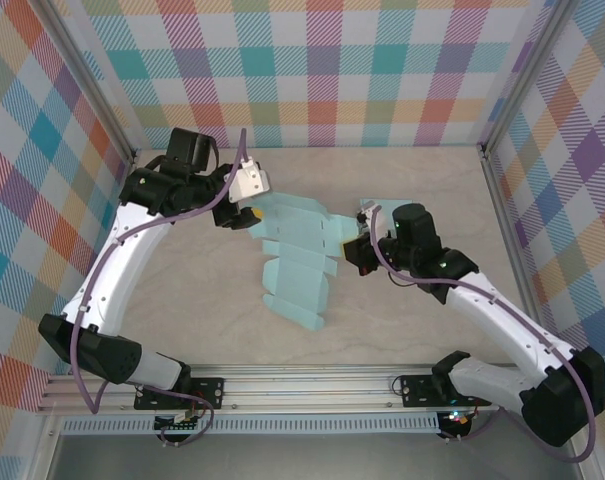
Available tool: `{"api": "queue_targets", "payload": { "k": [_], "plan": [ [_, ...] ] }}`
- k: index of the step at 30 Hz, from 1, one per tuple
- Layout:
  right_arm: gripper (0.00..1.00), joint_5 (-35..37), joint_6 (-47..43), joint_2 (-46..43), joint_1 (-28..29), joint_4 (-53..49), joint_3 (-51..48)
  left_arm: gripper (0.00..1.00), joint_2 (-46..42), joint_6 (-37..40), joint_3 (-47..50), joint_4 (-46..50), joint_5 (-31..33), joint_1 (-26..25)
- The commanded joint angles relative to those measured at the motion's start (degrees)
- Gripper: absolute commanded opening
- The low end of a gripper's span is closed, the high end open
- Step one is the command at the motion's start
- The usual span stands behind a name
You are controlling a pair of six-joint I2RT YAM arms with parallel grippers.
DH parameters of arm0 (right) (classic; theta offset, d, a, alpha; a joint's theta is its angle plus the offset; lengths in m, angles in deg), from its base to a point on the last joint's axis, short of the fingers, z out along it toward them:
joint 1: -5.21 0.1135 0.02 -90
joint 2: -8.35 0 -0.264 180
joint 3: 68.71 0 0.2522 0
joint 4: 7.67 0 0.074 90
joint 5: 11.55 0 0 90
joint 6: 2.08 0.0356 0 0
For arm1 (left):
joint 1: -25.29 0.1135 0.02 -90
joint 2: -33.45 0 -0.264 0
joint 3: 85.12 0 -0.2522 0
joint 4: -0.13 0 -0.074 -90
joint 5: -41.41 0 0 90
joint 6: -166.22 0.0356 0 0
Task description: Fold the paper box
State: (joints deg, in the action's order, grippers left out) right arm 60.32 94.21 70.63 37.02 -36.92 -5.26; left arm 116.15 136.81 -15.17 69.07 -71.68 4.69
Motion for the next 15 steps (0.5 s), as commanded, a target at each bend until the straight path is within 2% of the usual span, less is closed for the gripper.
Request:
{"api": "queue_targets", "payload": {
  "k": [1, 8, 15],
  "plan": [
    [0.00, -3.53, -4.94, 0.68, -0.06, 0.06, 3.51, 0.68, 1.55, 4.26, 2.16, -5.17, -2.75, 0.03],
    [0.00, -5.86, -7.72, 2.56, -0.08, 0.10, 4.95, 0.71, 5.75, 8.83, 4.28, -14.67, -6.22, 1.60],
    [0.00, -5.93, -8.04, 3.47, -0.08, 0.59, 5.51, 0.69, 12.75, 12.82, -1.75, -7.89, -9.09, 2.14]
  ]
}}
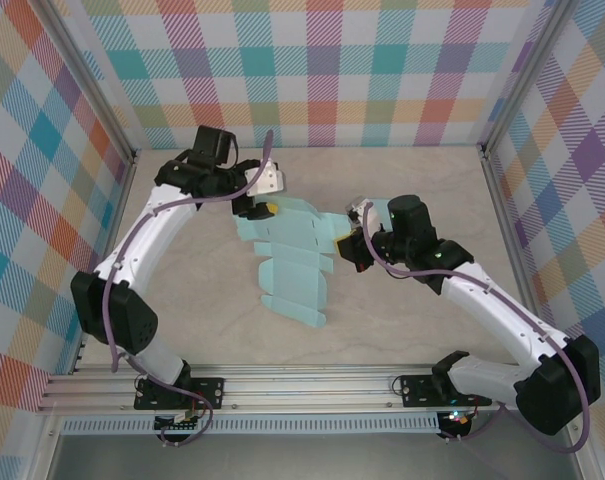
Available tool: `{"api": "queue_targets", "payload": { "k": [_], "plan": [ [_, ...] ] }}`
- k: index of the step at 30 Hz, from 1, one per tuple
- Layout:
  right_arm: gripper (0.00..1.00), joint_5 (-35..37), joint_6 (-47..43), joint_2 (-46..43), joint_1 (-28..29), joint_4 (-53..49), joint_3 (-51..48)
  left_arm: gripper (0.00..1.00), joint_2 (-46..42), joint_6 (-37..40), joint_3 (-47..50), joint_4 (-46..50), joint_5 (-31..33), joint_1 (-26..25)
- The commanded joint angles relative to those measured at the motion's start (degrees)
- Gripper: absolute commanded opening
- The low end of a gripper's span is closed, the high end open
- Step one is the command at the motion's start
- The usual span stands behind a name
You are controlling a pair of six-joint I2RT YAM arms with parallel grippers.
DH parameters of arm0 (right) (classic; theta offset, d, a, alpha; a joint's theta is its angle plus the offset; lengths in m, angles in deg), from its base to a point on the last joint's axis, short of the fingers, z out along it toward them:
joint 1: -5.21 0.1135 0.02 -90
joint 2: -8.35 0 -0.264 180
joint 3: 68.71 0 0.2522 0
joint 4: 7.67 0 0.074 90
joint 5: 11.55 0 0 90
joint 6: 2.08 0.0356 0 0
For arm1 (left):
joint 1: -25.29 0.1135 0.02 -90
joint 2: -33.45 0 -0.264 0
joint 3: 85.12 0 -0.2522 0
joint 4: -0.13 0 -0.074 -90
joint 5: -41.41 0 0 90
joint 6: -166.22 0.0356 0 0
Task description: Fold the paper box
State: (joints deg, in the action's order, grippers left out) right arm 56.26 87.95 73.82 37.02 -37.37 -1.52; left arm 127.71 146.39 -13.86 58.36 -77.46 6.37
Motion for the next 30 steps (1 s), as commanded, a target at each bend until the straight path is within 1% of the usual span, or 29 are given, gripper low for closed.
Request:
{"api": "queue_targets", "payload": {
  "k": [1, 3, 5, 7, 11, 15, 17, 19, 20, 22, 23, 25, 27, 28, 30],
  "plan": [
    [0.00, -1.74, -1.71, 0.32, -0.08, 1.18, 1.77, 0.68, 1.73, 3.22, -3.36, 3.00, -2.93, 0.46],
    [0.00, -1.49, -1.70, 0.41, -0.08, 1.45, 1.68, 0.64, 2.21, 3.04, -3.37, 2.89, -2.91, 0.46],
    [0.00, -1.21, -1.52, 0.71, -0.08, 1.83, 1.68, 0.44, 2.39, 2.48, -3.37, 2.75, -3.27, 0.46],
    [0.00, -0.45, -1.23, 1.20, -0.08, 2.24, 1.63, 0.28, 2.51, 1.55, -3.12, 2.17, -2.97, 0.46],
    [0.00, 1.31, -0.37, 2.34, -0.08, 3.19, 1.24, 0.17, 1.86, -1.23, -0.75, -0.87, -1.45, 0.22],
    [0.00, 4.55, 0.69, 3.82, -0.08, 4.19, 0.48, 0.11, -0.18, -3.93, 3.87, -5.76, 0.56, -0.56],
    [0.00, 7.15, 1.41, 4.51, -0.08, 4.56, -0.11, 0.05, -1.28, -6.35, 6.64, -9.21, 4.26, -1.62],
    [0.00, 9.88, 2.57, 5.07, -0.17, 4.95, -0.88, 0.04, -1.92, -8.26, 8.94, -12.38, 9.40, -2.87],
    [0.05, 11.33, 3.26, 5.40, -0.17, 5.09, -1.19, 0.04, -2.21, -8.99, 10.15, -14.33, 12.19, -3.57],
    [0.12, 13.78, 4.82, 5.96, -0.40, 4.93, -1.95, 0.04, -2.67, -9.50, 13.12, -18.63, 16.67, -4.81],
    [0.17, 15.08, 5.75, 6.09, -0.51, 4.59, -2.26, 0.03, -2.87, -9.81, 14.73, -21.16, 18.87, -5.43],
    [0.21, 17.61, 8.03, 6.16, -0.86, 3.30, -2.72, 0.02, -2.97, -10.50, 17.55, -25.49, 22.88, -6.65],
    [0.29, 20.48, 10.75, 5.57, -1.29, 2.17, -3.81, 0.02, -2.72, -10.85, 19.92, -30.59, 27.32, -8.02],
    [0.33, 21.56, 12.59, 4.94, -1.70, 2.01, -4.70, 0.02, -2.60, -10.58, 21.44, -33.29, 30.10, -8.76],
    [0.45, 22.37, 15.82, 3.15, -2.70, 1.99, -6.58, 0.01, -1.99, -9.58, 23.85, -37.76, 34.56, -10.30]
  ]
}}
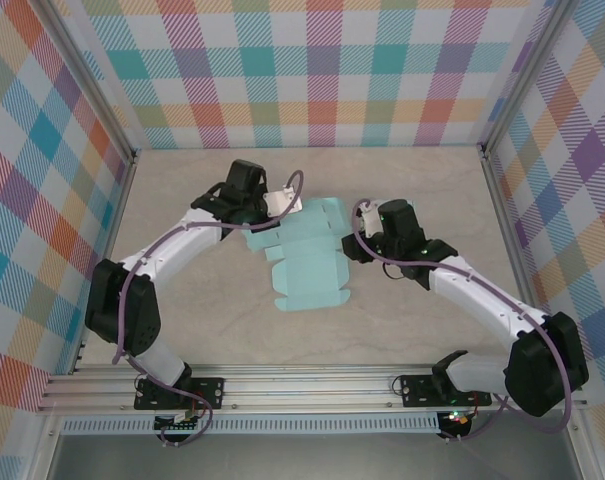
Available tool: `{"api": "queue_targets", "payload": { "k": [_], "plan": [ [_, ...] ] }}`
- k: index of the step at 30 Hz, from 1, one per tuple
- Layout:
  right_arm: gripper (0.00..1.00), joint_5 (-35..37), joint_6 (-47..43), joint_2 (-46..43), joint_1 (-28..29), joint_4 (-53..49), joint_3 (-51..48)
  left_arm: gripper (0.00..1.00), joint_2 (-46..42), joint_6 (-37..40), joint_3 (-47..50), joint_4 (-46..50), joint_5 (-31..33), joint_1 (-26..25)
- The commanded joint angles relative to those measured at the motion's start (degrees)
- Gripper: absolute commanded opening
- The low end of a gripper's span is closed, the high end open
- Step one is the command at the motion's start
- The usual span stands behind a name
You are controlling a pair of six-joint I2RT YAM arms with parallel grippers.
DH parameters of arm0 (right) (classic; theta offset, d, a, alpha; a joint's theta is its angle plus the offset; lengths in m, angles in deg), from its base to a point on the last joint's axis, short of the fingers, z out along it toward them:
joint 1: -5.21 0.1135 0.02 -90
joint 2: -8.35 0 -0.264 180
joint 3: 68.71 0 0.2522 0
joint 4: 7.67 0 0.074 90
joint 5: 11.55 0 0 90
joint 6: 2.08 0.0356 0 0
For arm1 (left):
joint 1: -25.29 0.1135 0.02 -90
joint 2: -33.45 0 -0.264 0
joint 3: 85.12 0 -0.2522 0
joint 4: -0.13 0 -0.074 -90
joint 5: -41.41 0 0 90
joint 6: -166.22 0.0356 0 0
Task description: Fold the paper box
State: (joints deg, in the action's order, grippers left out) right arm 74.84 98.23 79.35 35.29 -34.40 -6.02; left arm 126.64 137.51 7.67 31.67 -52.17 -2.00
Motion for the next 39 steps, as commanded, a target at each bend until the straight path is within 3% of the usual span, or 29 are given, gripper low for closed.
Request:
{"api": "queue_targets", "payload": {
  "k": [1, 5, 15, 23, 29, 39],
  "plan": [
    [0.50, 3.88, 7.08, -3.36, -1.48, -1.18, -2.90, 0.00, -0.60, -0.16, 3.76, -13.83, 11.77, -2.68],
    [0.60, 5.90, 11.82, -7.95, -3.39, -4.28, -3.59, 0.00, 1.23, 3.24, 7.47, -23.26, 19.35, -5.15],
    [0.62, 1.90, 22.13, -11.70, -13.02, -11.79, -0.94, 0.00, 8.37, 12.66, 10.88, -34.75, 28.32, -9.31],
    [0.61, -0.03, 24.46, -7.03, -14.45, -13.16, 0.76, 0.00, 11.54, 15.22, 13.54, -41.60, 28.12, -11.68],
    [0.53, -7.69, 24.64, -2.78, -14.28, -8.78, 3.37, 0.00, 12.29, 15.81, 15.19, -47.31, 30.29, -13.29],
    [0.52, -10.72, 23.72, 8.75, -13.21, -8.37, 15.32, 0.00, 15.36, 16.06, 15.92, -54.70, 34.89, -16.01]
  ]
}}
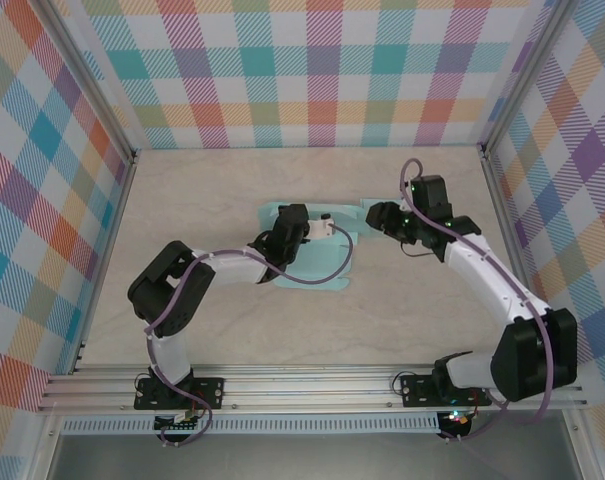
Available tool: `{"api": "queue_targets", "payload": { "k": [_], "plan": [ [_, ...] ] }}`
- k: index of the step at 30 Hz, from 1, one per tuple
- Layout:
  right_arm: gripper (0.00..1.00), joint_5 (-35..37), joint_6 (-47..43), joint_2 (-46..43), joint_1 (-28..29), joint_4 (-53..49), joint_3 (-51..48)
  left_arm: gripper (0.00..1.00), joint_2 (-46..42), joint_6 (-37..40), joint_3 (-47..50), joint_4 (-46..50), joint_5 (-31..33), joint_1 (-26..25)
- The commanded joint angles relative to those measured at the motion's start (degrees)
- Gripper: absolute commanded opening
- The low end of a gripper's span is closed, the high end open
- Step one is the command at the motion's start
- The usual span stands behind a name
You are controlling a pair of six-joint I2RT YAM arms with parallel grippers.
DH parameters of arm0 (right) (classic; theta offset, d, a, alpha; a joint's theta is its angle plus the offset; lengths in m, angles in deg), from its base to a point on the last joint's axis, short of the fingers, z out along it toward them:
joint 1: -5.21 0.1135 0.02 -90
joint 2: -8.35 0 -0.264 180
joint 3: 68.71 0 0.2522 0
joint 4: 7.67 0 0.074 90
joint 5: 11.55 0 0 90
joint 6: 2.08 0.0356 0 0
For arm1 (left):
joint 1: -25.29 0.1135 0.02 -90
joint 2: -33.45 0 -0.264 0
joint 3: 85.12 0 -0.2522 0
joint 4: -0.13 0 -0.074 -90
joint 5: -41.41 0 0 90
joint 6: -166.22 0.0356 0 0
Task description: Fold the paper box
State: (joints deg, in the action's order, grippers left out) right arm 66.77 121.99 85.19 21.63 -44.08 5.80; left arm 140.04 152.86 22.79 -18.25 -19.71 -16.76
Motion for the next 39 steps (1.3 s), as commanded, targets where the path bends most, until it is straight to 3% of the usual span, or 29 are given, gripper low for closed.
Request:
{"api": "queue_targets", "payload": {
  "k": [1, 8, 20, 30, 36, 39],
  "plan": [
    [0.52, -2.93, 0.03, 4.42, 0.54, 1.07, 4.70, 0.00, 2.39, 1.03, 0.89, -5.70, 2.84, -1.43],
    [0.58, -5.32, 2.06, 15.16, 1.27, 0.60, 12.36, 0.00, 3.17, 0.44, 1.61, -7.99, 4.07, -2.44],
    [0.60, -9.48, 6.11, 24.91, 3.58, 6.30, 14.90, 0.00, 4.59, 0.92, 1.88, -10.09, 4.84, -3.04],
    [0.59, -10.00, 5.85, 29.93, 5.37, 5.48, 18.82, 0.00, 5.54, 0.70, 1.41, -11.79, 5.18, -3.58],
    [0.65, -18.37, 9.63, 30.65, 5.57, 15.49, 15.93, 0.00, 6.48, 0.95, 1.06, -13.87, 5.17, -4.01],
    [0.65, -18.81, 10.15, 30.28, 5.81, 17.19, 15.63, 0.00, 6.89, 1.16, 1.08, -14.55, 5.44, -4.28]
  ]
}}
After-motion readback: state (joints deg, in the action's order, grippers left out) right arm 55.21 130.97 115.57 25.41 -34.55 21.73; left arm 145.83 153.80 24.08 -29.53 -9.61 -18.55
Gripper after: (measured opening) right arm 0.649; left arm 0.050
